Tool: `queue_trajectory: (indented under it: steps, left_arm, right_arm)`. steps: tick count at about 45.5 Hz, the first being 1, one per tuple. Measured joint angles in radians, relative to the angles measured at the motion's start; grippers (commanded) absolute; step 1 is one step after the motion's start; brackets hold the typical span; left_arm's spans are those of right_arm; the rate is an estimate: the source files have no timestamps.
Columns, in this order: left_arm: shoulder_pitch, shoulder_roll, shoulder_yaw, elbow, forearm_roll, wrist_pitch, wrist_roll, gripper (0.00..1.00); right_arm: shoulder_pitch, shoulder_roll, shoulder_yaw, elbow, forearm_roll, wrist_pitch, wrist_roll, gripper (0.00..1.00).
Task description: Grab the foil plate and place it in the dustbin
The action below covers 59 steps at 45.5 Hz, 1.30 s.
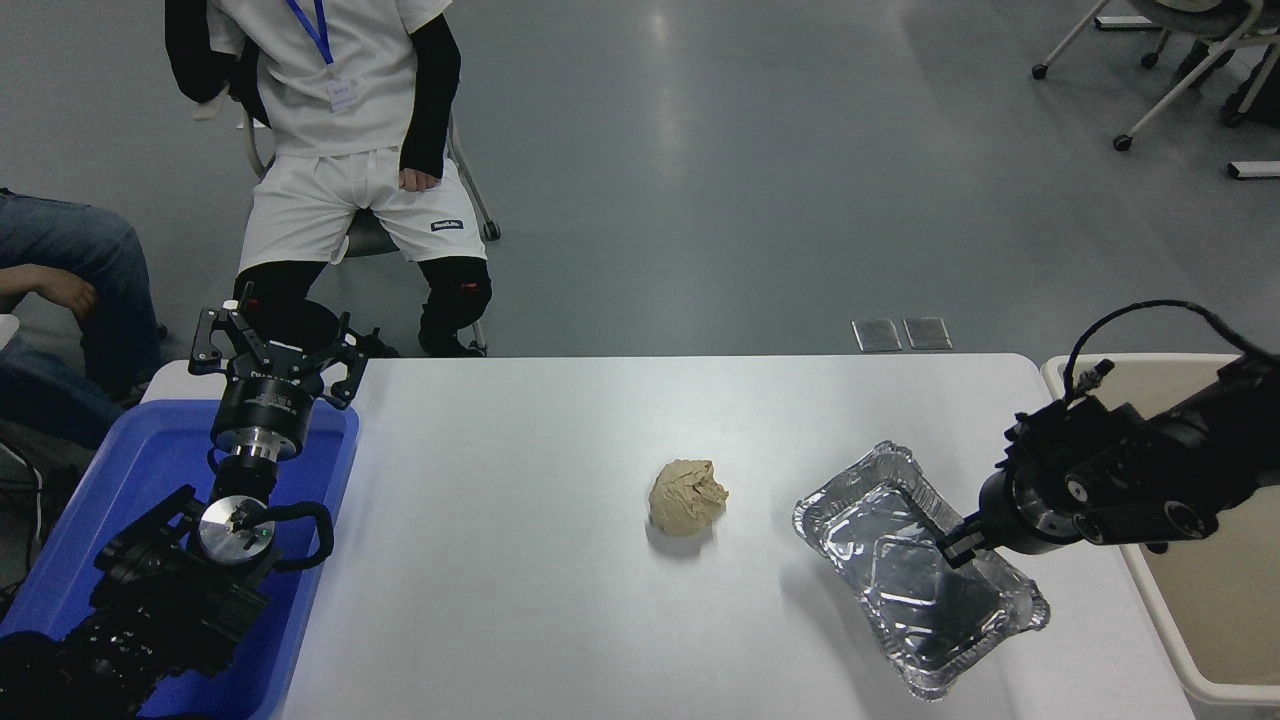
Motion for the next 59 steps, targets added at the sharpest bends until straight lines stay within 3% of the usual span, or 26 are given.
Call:
queue_trajectory:
  steps: [20,44,59]
  left_arm:
    - [0.0,0.0,0.0,0.0,0.0,0.0,0.0,0.99]
    - [0.0,0.0,0.0,0.0,-0.001,0.0,0.0,0.99]
    - [0.0,0.0,0.0,0.0,0.0,0.0,0.0,0.99]
  right_arm:
    - [0.333,-0.119,-0.036,0.176,0.03,0.23,-0.001,0.0]
    - [0.67,-0.184,-0.038,0.232,0.036,0.544,0.0,0.0]
    - [0.808,-0.212,-0.039,0.236,0.037,0.613,0.0,0.0]
